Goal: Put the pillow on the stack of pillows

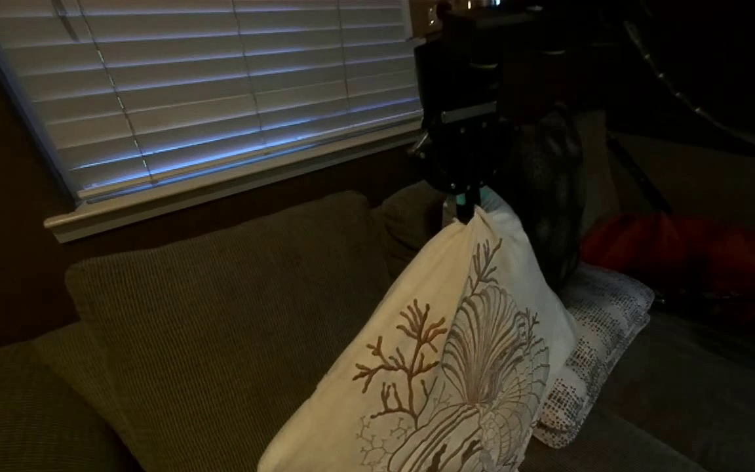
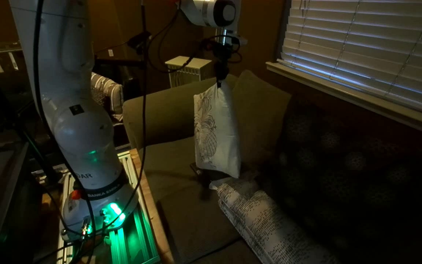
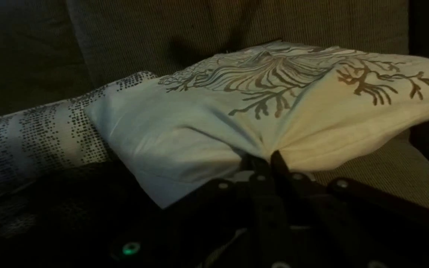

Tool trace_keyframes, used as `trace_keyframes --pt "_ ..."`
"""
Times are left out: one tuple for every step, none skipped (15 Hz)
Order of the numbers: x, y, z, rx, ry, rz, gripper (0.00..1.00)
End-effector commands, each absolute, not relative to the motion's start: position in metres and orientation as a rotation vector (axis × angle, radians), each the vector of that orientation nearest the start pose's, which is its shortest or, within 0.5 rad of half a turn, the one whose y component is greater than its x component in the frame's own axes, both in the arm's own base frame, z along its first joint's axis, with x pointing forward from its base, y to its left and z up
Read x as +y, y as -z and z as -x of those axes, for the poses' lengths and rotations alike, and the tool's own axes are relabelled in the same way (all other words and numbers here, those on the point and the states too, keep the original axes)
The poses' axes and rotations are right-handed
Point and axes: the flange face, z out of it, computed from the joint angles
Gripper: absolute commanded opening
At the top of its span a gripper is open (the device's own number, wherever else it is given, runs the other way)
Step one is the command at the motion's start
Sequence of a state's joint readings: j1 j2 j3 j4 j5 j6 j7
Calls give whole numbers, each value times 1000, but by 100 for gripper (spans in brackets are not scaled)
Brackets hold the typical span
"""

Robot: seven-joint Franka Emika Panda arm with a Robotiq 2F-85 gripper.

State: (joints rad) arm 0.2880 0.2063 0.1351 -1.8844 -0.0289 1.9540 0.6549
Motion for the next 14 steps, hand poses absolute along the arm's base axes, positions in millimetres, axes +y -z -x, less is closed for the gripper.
trace_keyframes --pt "224 -423 -508 318 -128 3250 1" --pt "222 -429 -502 322 -94 3265 1" --pt "222 -433 -498 323 -64 3275 1" --pt "221 -433 -497 345 -24 3260 1" --pt "227 -420 -513 322 -103 3251 4" --pt "226 -423 -509 326 -88 3255 4" --pt "225 -425 -506 328 -83 3256 4" --pt "224 -426 -504 329 -79 3256 4" --pt "224 -425 -503 329 -79 3256 4" --pt "223 -424 -503 330 -80 3257 4" --pt "223 -423 -503 331 -79 3257 1" --pt "222 -426 -502 316 -71 3267 1" --pt "219 -429 -499 327 -66 3279 1" --pt "217 -431 -497 336 -59 3286 1"
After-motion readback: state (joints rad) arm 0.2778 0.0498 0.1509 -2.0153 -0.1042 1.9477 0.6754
